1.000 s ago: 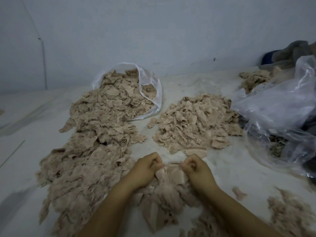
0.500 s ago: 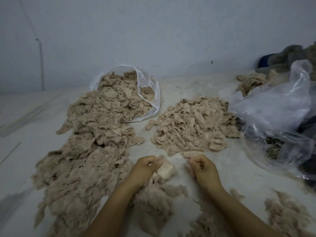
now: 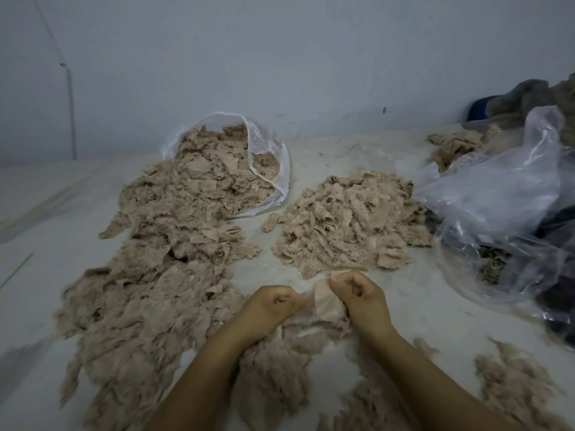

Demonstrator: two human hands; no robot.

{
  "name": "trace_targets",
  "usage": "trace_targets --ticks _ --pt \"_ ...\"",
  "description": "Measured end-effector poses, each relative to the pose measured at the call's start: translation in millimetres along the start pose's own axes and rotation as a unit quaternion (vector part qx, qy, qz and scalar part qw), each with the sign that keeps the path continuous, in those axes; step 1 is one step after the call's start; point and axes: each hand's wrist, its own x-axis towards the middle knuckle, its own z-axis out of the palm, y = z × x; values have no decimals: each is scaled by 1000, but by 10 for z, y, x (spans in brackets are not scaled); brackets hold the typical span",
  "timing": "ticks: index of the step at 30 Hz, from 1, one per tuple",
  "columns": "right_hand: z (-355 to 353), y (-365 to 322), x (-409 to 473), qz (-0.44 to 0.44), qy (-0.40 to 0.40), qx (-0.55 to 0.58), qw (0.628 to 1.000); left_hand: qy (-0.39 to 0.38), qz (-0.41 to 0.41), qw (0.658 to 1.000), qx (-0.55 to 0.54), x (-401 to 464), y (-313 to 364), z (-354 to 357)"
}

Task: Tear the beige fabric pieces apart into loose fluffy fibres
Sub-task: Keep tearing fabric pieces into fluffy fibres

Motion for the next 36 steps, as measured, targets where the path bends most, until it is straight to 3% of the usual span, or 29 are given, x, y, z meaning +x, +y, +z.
trace_targets --ticks 4,8,12,13,18,20,23,29,32,34,36 --pt "112 -37 -17 -11 -12 27 1000 -37 6 999 38 68 59 123" --pt "133 18 -40 -26 67 12 997 -39 -22 998 51 111 93 106" --pt "91 19 -14 -28 173 31 984 -113 -51 987 99 36 72 -37" --pt "51 -7 4 -26 170 23 985 -113 -56 987 99 7 53 -63" --pt "95 -112 -44 -36 -39 -48 997 -33 -26 999 4 44 102 25" --pt "131 -114 -89 -30 -72 -69 995 13 -5 1000 -20 99 190 92" --pt "97 -112 -158 27 -118 -9 993 98 -5 994 -39 156 181 95" --pt "-137 -91 -236 23 -49 -24 998 229 -81 962 -129 257 109 6" --pt "-305 -101 -225 40 -62 -131 989 230 -98 957 -145 330 155 -53" --pt "-388 -129 -181 5 -66 -328 942 191 -100 945 -246 383 216 -37" --pt "-378 -165 -175 -49 -82 -428 899 154 -126 944 -265 410 227 22"
